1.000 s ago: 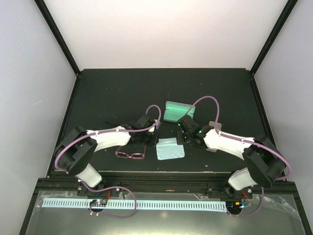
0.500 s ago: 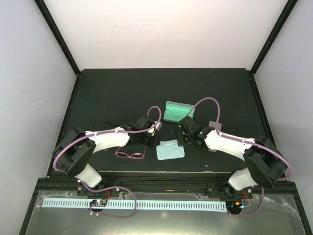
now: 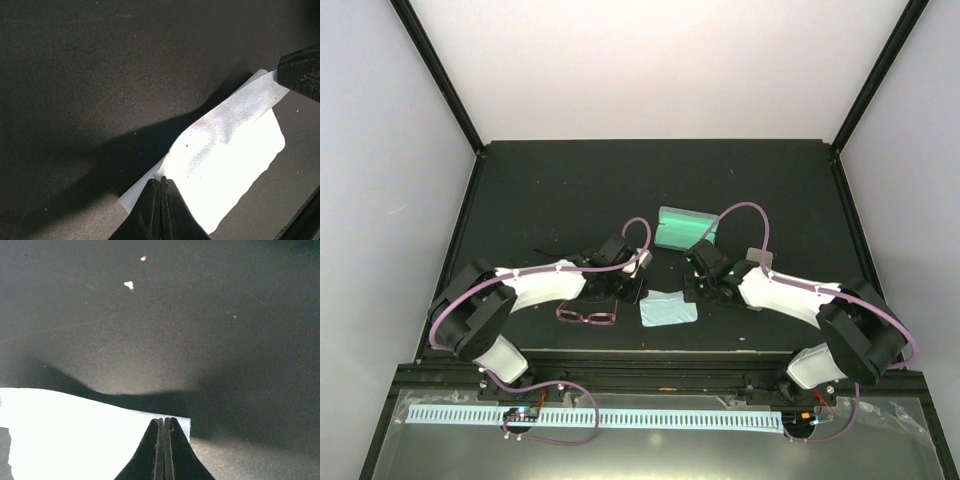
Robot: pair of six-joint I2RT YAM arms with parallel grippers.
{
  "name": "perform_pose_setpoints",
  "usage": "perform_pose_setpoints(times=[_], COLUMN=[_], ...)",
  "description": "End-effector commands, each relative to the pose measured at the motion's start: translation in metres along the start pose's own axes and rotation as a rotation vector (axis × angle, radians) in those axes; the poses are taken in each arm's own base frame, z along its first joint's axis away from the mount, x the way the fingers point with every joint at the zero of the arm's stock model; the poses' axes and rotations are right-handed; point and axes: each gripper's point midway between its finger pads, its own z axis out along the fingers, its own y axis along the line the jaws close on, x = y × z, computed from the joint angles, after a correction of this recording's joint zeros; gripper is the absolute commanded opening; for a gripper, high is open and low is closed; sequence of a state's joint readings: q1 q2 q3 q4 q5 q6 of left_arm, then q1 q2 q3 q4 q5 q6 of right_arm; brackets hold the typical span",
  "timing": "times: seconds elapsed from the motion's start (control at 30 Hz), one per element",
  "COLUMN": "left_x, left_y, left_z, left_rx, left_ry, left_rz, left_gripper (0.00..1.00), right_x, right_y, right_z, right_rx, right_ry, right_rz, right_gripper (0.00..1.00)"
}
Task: Organize the sunglasses
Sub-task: Fold the glasses cleaning cloth at the center of the board.
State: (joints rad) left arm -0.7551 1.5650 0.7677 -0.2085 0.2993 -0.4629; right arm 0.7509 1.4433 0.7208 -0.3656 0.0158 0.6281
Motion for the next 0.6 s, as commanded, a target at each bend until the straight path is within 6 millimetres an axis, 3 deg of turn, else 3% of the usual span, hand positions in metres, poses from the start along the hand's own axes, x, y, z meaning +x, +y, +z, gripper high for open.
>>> perform_pose_setpoints(times=[0.0,0.57], left_x=[0.004,0.018], left_y=[0.001,0.000], left_z=[0.004,0.012], left_rx=[-0.006,0.005], left_ry=[0.015,0.074], left_rz=[0.012,0.034], left_gripper=[0.01,0.06], right_x=[0.008,0.023], right_y=[-0.003,-0.002], right_z=[0.003,0.010], right_rx=[-0.001,-0.031], right_ry=[0.019,0.074], right_rz=[-0.006,-0.042], right_gripper=[0.01,0.01])
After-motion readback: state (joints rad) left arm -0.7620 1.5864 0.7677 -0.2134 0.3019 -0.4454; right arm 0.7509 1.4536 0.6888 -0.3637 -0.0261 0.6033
